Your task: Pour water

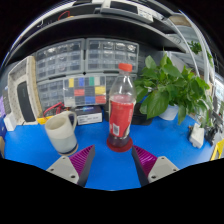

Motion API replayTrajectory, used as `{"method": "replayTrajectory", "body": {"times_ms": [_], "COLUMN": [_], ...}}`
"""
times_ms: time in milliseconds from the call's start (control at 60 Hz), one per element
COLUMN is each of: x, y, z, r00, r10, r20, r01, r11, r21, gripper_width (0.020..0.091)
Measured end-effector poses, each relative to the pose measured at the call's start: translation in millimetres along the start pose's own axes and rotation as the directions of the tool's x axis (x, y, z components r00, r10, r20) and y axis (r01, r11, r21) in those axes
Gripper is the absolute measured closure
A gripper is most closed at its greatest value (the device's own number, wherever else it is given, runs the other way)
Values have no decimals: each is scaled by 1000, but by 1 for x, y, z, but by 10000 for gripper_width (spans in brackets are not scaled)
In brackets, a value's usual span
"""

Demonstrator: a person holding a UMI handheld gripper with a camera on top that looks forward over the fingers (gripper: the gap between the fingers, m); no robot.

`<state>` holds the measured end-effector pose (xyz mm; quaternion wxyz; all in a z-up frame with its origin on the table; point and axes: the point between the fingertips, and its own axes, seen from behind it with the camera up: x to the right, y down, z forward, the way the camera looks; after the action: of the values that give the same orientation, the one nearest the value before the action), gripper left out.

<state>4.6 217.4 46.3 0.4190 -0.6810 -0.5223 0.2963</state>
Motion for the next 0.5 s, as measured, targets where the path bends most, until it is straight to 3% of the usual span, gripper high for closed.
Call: {"method": "replayTrajectory", "body": {"times_ms": [183, 500], "x": [-63, -183], "y": [-18, -70], "z": [-60, -148], "r00": [996, 962], "r10": [-21, -76], "r20": [86, 262], "r01": [22, 62], "r11": [1000, 996], "r21": [-12, 62], "gripper_width": [364, 354]}}
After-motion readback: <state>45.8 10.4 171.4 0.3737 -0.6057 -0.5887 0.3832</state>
